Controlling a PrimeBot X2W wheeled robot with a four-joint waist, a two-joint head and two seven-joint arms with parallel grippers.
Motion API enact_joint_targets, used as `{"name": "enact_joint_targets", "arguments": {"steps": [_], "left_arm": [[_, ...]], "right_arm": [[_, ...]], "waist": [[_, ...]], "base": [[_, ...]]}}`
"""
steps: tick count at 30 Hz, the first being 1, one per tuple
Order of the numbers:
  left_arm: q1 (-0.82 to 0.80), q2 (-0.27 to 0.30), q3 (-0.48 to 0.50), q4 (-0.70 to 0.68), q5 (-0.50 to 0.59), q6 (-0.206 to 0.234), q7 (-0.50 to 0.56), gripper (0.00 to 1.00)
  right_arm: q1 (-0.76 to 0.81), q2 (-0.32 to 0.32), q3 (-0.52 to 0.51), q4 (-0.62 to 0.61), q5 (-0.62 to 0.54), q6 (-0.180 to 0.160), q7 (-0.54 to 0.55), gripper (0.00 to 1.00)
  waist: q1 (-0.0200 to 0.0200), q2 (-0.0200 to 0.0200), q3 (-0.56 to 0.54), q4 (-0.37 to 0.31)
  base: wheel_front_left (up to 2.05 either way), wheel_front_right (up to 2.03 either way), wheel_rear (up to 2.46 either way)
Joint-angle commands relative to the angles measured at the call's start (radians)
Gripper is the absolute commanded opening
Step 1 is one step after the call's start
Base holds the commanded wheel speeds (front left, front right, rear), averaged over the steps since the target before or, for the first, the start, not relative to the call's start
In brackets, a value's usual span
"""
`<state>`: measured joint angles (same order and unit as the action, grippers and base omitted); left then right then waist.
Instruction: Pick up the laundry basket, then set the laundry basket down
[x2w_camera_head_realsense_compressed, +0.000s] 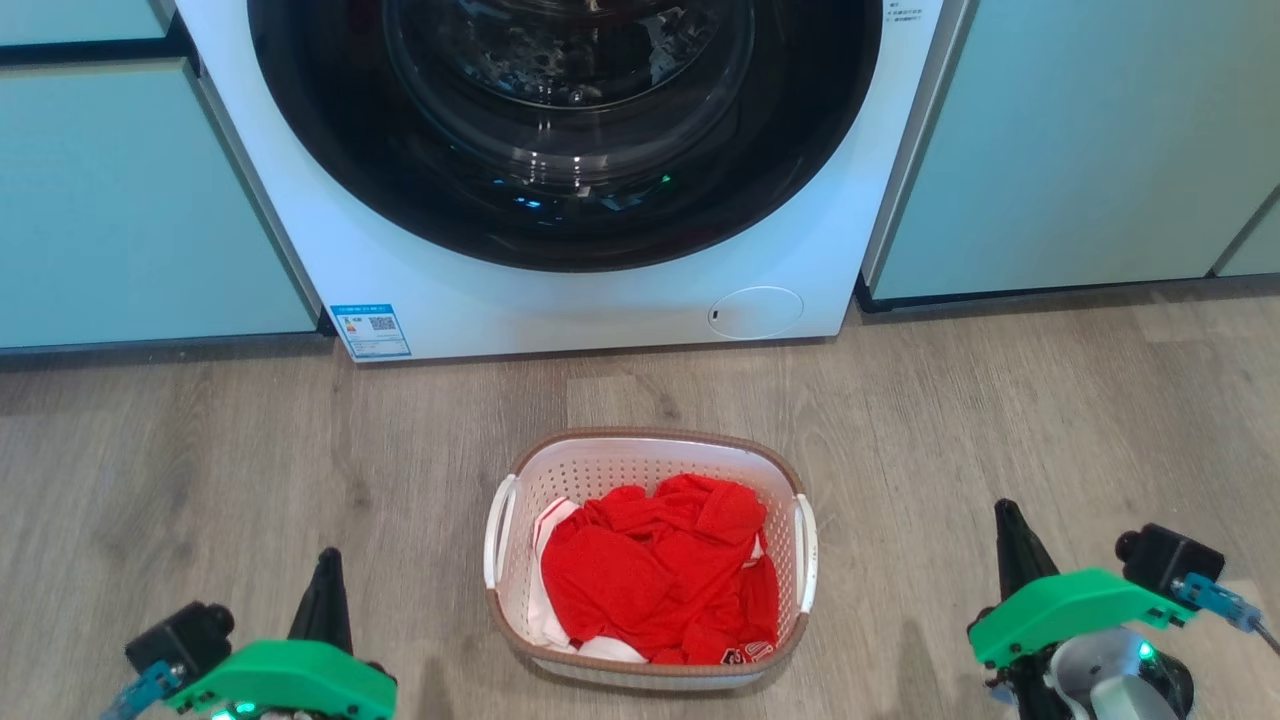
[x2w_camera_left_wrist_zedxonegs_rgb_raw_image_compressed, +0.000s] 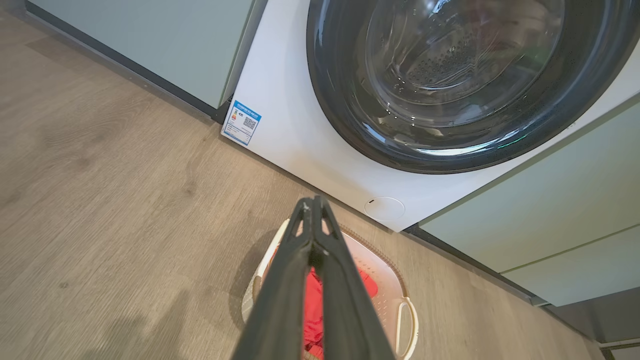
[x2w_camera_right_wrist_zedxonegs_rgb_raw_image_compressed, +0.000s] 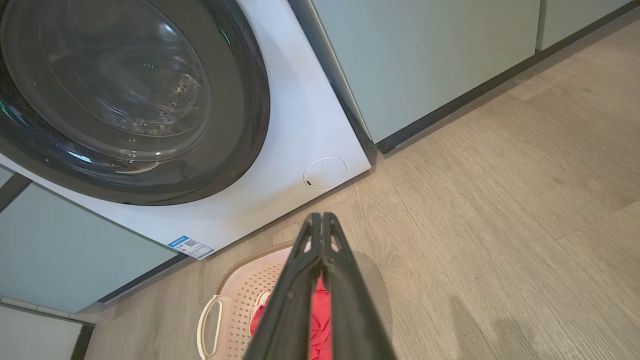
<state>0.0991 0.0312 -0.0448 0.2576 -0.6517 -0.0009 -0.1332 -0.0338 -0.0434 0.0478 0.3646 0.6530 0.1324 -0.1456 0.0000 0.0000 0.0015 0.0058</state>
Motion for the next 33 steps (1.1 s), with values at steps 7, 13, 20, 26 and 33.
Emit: {"name": "enact_joint_targets", "arguments": {"steps": [7, 13, 20, 26, 33], "left_arm": [[-0.063, 0.01, 0.037, -0.027, -0.094, -0.017, 0.024, 0.0], [-0.072, 0.011, 0.045, -0.026, -0.15, -0.024, 0.038, 0.0], [-0.085, 0.012, 0.056, -0.025, -0.229, -0.035, 0.058, 0.0], [-0.097, 0.012, 0.065, -0.024, -0.297, -0.044, 0.076, 0.0], [-0.11, 0.013, 0.076, -0.022, -0.375, -0.054, 0.096, 0.0]], "right_arm": [[-0.048, -0.018, -0.012, -0.045, 0.098, -0.001, 0.023, 0.0], [-0.049, -0.019, -0.02, -0.05, 0.155, -0.001, 0.037, 0.0], [-0.051, -0.02, -0.031, -0.057, 0.236, -0.001, 0.056, 0.0], [-0.053, -0.02, -0.041, -0.063, 0.305, -0.001, 0.073, 0.0], [-0.056, -0.021, -0.052, -0.07, 0.385, -0.001, 0.093, 0.0]], "waist": [[0.0, 0.0, 0.0, 0.0], [0.0, 0.0, 0.0, -0.001], [0.0, 0.0, 0.0, -0.001], [0.0, 0.0, 0.0, -0.002], [0.0, 0.0, 0.001, -0.002]], "base": [[0.0, 0.0, 0.0], [0.0, 0.0, 0.0], [0.0, 0.0, 0.0], [0.0, 0.0, 0.0], [0.0, 0.0, 0.0]]}}
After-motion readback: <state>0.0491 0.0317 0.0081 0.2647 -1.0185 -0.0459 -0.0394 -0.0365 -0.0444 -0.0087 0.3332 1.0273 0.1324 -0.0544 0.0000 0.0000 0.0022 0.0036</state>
